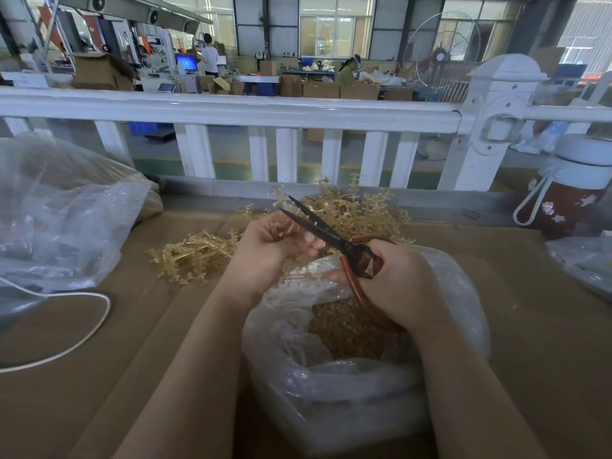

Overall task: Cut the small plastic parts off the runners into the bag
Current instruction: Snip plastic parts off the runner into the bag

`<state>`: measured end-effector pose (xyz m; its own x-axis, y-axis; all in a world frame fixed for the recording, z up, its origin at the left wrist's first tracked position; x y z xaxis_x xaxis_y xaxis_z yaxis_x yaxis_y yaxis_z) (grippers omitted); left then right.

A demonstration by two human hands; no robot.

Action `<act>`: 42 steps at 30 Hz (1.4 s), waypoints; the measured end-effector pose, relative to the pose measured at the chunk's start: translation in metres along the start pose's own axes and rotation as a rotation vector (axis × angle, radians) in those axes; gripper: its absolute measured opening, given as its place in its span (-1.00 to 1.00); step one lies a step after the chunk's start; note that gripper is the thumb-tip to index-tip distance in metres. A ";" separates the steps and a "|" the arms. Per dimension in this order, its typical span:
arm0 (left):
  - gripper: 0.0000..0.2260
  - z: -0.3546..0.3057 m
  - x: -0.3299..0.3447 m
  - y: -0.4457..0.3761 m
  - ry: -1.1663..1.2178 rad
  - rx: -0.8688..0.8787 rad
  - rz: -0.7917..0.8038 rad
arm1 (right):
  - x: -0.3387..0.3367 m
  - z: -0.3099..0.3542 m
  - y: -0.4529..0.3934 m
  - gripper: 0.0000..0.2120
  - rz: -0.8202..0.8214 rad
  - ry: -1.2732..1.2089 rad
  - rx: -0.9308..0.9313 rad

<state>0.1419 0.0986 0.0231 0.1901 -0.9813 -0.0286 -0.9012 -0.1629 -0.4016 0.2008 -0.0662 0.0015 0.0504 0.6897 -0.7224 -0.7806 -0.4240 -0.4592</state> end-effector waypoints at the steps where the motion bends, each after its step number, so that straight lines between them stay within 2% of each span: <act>1: -0.85 0.000 0.000 0.000 0.001 -0.001 -0.002 | 0.000 0.000 0.000 -0.49 0.003 -0.001 0.003; 5: -0.83 0.003 -0.002 -0.001 -0.008 -0.023 -0.010 | 0.000 0.000 -0.001 -0.48 -0.002 -0.010 0.009; 12: -0.95 0.009 0.001 -0.002 -0.114 -0.045 -0.002 | 0.000 0.000 0.000 -0.44 -0.002 0.065 -0.004; 21: -0.94 0.009 0.002 -0.003 -0.087 -0.036 0.007 | -0.002 0.001 0.000 -0.44 -0.005 -0.004 0.005; 26: -0.95 0.008 0.005 -0.002 -0.043 -0.041 0.030 | -0.001 0.000 0.000 -0.52 0.011 -0.046 0.018; 29: -0.88 0.007 0.008 0.000 0.010 -0.059 0.044 | 0.000 -0.002 0.000 -0.55 0.016 -0.036 0.035; 32: -0.95 0.008 -0.001 0.000 0.075 -0.094 -0.010 | -0.001 -0.006 -0.001 -0.48 0.007 -0.024 0.057; 36: -0.87 0.009 -0.010 -0.001 0.186 -0.094 -0.044 | -0.003 -0.004 0.000 -0.43 -0.002 -0.047 0.060; 38: -0.90 0.007 -0.008 0.000 0.195 -0.076 -0.030 | -0.003 -0.003 0.000 -0.42 0.001 -0.062 0.059; 42: -0.88 0.005 -0.008 0.001 0.193 -0.051 -0.036 | -0.001 -0.004 0.000 -0.55 0.018 -0.060 0.058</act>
<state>0.1415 0.1072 0.0182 0.1487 -0.9753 0.1632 -0.9147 -0.1983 -0.3520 0.2029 -0.0689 0.0000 -0.0005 0.7170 -0.6971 -0.8157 -0.4035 -0.4145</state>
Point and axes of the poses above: each hand's wrist, its own y-axis away from the middle knuckle, its own x-axis out of the palm, z = x × y, the point moved 9 cm from there along -y, towards the middle knuckle
